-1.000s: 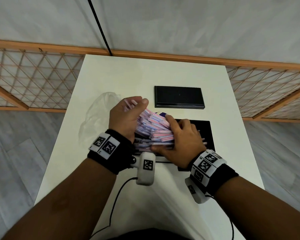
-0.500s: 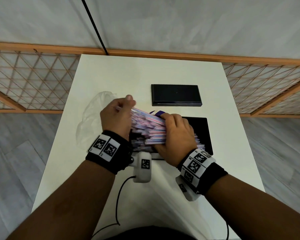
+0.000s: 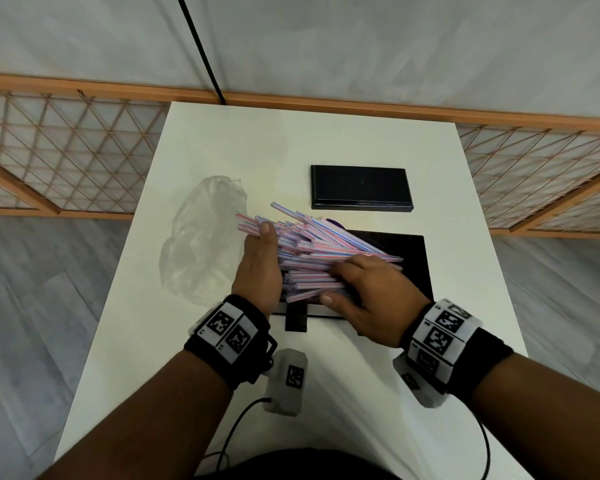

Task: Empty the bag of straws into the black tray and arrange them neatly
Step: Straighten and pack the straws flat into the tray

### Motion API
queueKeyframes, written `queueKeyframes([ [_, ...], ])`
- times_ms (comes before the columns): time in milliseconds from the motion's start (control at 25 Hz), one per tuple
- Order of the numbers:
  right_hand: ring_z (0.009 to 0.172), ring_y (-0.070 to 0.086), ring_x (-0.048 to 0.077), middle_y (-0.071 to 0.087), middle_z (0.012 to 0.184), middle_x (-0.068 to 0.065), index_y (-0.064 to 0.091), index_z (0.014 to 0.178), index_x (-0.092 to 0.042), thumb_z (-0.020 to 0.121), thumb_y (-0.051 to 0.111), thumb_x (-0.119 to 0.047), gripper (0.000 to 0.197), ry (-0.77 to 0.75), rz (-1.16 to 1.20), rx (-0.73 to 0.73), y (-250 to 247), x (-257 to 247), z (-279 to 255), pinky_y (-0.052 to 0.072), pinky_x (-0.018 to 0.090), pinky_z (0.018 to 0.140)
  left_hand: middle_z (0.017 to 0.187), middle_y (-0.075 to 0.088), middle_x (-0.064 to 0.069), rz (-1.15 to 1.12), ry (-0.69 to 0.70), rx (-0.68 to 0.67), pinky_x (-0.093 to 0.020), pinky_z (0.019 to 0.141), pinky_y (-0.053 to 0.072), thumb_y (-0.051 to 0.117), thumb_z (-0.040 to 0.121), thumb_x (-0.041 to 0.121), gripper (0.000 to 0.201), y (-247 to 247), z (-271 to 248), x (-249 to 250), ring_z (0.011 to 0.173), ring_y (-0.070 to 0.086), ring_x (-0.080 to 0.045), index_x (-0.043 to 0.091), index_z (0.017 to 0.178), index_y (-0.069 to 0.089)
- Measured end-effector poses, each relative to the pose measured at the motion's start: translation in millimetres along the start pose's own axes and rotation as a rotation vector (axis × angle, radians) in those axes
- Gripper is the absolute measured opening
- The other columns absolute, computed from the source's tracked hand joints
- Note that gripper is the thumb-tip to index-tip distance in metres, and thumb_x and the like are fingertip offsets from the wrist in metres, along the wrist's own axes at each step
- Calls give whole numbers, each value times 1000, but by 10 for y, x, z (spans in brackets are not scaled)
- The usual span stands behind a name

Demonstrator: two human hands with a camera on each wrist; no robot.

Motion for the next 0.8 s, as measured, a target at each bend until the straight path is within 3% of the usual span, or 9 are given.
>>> queueKeyframes([
  [120,112,54,26,60,111,-2,61,110,-28,77,10,-82,81,149,-170,-97,-1,163,1,42,41,95,133,64,3,41,17,1,-49,111,43,36,59,103,107,-1,-17,63,123,61,-20,31,137,51],
  [240,107,58,27,60,106,0,58,109,-26,75,9,-85,84,127,-70,-142,71,130,33,46,38,90,134,62,1,21,43,10,-47,111,44,38,64,96,106,20,-102,197,122,61,-19,22,140,47],
  [400,114,55,30,66,114,-2,55,109,-30,73,1,-88,87,166,-164,-177,91,151,50,38,44,100,128,62,4,96,58,2,-44,109,45,38,82,81,81,57,-182,242,118,62,-17,21,137,45],
  [520,115,54,29,63,115,1,52,111,-26,75,1,-81,83,176,-146,-206,151,75,57,35,46,99,128,58,3,154,30,-31,-33,101,43,36,98,64,63,85,-226,260,118,58,-17,16,138,43],
  [640,110,56,29,62,109,1,54,105,-27,80,8,-74,71,167,-107,-154,116,26,74,40,44,95,125,57,2,178,19,-40,-30,96,40,38,100,59,59,93,-255,275,114,57,-16,13,135,45],
  [800,88,59,28,61,90,1,59,90,-21,81,38,-66,51,163,8,127,-204,131,1,50,39,78,112,69,-1,51,15,29,-50,99,52,48,72,85,75,-28,-193,221,107,67,-24,23,111,57],
])
Point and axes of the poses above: each hand's wrist, its own z-axis towards the middle knuckle, its own y-axis out of the palm, x = y × z, the point moved 9 cm from there along z, towards the middle knuckle
